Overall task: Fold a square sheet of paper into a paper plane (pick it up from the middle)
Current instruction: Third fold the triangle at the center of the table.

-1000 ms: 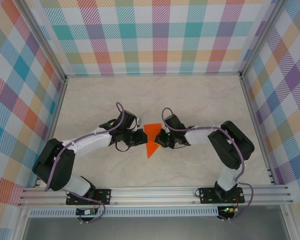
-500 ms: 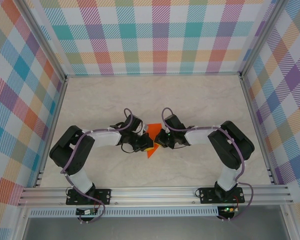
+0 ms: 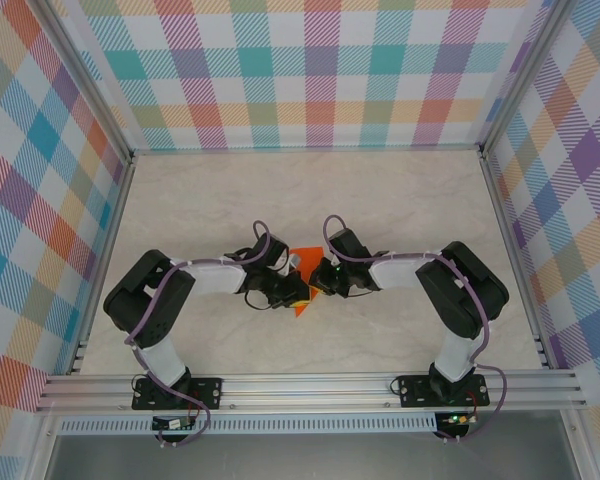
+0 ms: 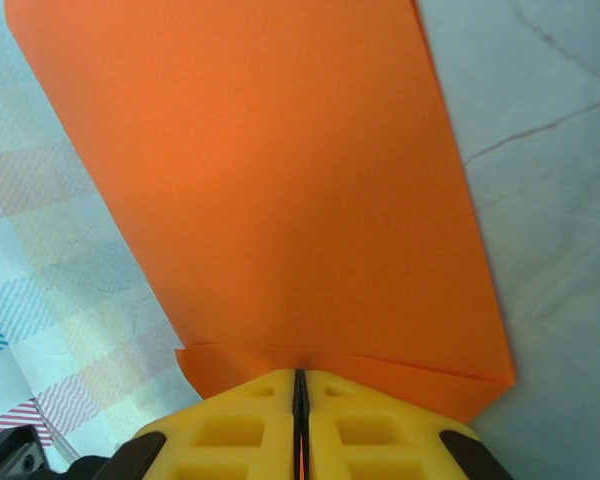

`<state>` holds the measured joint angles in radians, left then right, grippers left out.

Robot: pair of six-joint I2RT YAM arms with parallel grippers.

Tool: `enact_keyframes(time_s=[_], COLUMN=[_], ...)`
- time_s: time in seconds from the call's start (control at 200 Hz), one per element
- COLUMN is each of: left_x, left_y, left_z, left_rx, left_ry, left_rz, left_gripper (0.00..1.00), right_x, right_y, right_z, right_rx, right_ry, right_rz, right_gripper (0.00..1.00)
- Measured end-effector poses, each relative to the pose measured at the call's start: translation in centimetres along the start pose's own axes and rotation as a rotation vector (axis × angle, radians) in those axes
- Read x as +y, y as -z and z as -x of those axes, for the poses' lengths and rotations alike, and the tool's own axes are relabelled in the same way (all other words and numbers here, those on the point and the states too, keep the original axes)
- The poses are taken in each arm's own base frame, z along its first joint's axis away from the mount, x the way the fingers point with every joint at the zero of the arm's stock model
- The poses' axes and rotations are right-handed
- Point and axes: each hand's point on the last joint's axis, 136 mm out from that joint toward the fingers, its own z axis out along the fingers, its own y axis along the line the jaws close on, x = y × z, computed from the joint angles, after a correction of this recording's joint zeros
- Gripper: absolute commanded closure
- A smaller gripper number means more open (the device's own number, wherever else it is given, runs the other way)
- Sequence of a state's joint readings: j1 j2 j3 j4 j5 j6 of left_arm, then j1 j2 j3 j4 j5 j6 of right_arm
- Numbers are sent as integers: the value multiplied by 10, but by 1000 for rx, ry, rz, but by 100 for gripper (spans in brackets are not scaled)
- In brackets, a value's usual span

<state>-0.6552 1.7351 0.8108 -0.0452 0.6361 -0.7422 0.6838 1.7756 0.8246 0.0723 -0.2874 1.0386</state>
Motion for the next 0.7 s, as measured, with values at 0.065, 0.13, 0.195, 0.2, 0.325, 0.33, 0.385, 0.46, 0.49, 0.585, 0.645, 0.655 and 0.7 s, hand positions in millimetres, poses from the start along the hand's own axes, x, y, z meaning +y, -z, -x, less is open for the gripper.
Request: enact_keyframes(time_s=[0.065,0.13,0.195,0.2,0.325,0.33,0.385,0.46,0.49,0.585,0.645,0.655,0.7], left_x=[11,13,13,13,15,15,16,19,20,23,24,24,25], left_y=[-4,-5,-6,-5,-4,-4,-4,-2,-1,1,2,3,3], left_z=[-5,-6,-7,-7,-9,-9,-11,-15,-16,-20,-22,-22,-24], left_rx=[16,19,16,15,4,4,3,3,1,1,1,1,2], left_ry=[17,15,6,5,-17,-17,-26,-28,-29,-30,-30,-31,-32], left_rz=[20,12,5,5,-5,-5,-6,-4,-2,1,2,2,3], left_gripper=[90,90,90,90,90,90,90,90,90,90,90,90,90], right_x=[0,-1,-1,-1,-2,-2,-2,-1,-1,-1,-1,-1,-1], right_y=[0,0,0,0,0,0,0,0,-1,-1,-1,-1,-1], right_z=[0,-1,-1,-1,-1,-1,-2,-4,-5,-6,-6,-6,-6], right_rx=[2,3,4,4,6,6,8,11,15,20,21,21,21], right_ry=[-1,-2,-1,-1,-1,-1,-1,2,3,3,3,3,3], right_rz=[-3,-6,-8,-8,-10,-10,-11,-12,-12,-11,-11,-11,-11], right_gripper=[89,89,89,89,89,89,88,88,88,88,88,88,88])
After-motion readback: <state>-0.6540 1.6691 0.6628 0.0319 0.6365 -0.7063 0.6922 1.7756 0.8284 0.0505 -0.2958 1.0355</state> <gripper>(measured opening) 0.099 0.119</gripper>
